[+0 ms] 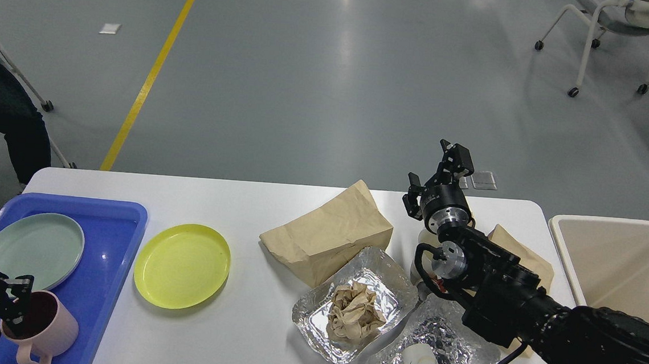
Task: Tidy desktop
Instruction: 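Carry the pink cup onto the blue tray and release it, then move the left gripper to the rim of the yellow plate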
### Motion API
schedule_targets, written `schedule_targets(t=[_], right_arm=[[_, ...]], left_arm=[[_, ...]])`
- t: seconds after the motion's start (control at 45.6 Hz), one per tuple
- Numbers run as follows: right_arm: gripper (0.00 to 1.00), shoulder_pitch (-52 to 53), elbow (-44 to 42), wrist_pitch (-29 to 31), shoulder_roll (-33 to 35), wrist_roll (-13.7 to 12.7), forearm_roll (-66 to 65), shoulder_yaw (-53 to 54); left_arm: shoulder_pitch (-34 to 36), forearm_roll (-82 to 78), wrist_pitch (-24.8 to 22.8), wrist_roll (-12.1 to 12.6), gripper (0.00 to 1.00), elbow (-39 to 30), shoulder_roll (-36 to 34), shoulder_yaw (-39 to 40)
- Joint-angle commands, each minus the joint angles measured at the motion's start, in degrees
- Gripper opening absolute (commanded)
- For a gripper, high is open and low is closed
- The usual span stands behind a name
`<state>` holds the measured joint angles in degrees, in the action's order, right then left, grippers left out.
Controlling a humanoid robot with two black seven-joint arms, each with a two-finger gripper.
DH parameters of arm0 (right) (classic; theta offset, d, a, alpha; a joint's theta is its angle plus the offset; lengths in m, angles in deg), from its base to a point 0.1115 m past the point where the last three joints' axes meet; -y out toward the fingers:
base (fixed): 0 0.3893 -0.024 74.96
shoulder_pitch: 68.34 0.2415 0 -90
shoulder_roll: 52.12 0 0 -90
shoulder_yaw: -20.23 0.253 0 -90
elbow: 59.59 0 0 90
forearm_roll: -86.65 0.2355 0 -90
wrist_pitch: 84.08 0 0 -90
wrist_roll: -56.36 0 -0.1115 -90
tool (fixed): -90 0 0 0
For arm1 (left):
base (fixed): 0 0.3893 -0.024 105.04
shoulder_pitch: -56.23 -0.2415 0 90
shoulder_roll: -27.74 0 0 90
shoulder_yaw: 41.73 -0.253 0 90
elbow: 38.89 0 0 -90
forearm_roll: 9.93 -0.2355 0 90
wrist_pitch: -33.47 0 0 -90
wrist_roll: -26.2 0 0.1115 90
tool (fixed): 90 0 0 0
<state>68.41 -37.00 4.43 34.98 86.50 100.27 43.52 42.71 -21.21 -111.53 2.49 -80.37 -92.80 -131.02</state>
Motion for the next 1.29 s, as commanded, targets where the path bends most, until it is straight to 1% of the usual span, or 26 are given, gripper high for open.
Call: schedule_targets(t=[0.0, 0.11, 0.197, 0.307, 0.482, 0.613, 0.942, 0.964, 1.008, 1.073, 1.117, 1.183, 1.271], right_arm=[[1.00, 0.00, 0.00, 0.00, 0.00, 0.00, 0.00, 0.08], [1.00, 0.00, 0.00, 0.00, 0.00, 0.00, 0.00, -0.01], [1.00, 0.00, 0.00, 0.00, 0.00, 0.00, 0.00, -0.01], [1.00, 0.00, 0.00, 0.00, 0.00, 0.00, 0.00, -0.01], [1.00, 0.00, 0.00, 0.00, 0.00, 0.00, 0.00, -0.01], [1.00, 0.00, 0.00, 0.00, 0.00, 0.00, 0.00, -0.01], [1.00, 0.00, 0.00, 0.00, 0.00, 0.00, 0.00, -0.01], [1.00, 0.00, 0.00, 0.00, 0.00, 0.00, 0.00, -0.01], [1.00, 0.00, 0.00, 0.00, 0.00, 0.00, 0.00, -0.01], [1.00, 0.00, 0.00, 0.00, 0.00, 0.00, 0.00, -0.01], [1.00, 0.00, 0.00, 0.00, 0.00, 0.00, 0.00, -0.01], [1.00, 0.00, 0.00, 0.00, 0.00, 0.00, 0.00, -0.01], [1.00, 0.00, 0.00, 0.00, 0.00, 0.00, 0.00, -0.01]], left_arm=[[-0.02, -0.06, 0.00, 0.50, 0.54, 0.00, -0.05, 0.00], [0.33, -0.06, 0.00, 0.59, 0.63, 0.00, -0.05, -0.62], [1.03, -0.15, 0.00, 0.59, 0.75, 0.09, -0.05, -0.97], [3.22, -0.23, 0.00, 0.59, 0.81, 0.09, -0.05, -1.06], [8.59, -0.06, 0.00, 0.50, 0.87, 0.09, 0.04, -1.23], [9.73, 0.21, 0.00, -0.11, 0.89, 0.00, 1.18, -0.62], [9.12, 2.75, 0.00, 0.50, 0.90, -0.35, 12.25, 0.79], [9.03, 2.84, 2.94, 0.50, 0.90, -0.44, 13.04, 0.87], [8.86, 3.19, 6.64, 0.50, 0.90, -0.44, 14.01, 1.05], [8.68, 3.81, 11.04, 0.59, 0.90, -0.53, 15.07, 1.93], [8.50, 3.98, 12.81, 0.59, 0.90, -0.61, 15.51, 2.63], [7.98, 4.25, 14.22, 0.68, 0.90, -0.53, 16.21, 3.77], [7.19, 4.07, 15.62, 1.55, 0.91, -0.44, 18.05, 4.21]])
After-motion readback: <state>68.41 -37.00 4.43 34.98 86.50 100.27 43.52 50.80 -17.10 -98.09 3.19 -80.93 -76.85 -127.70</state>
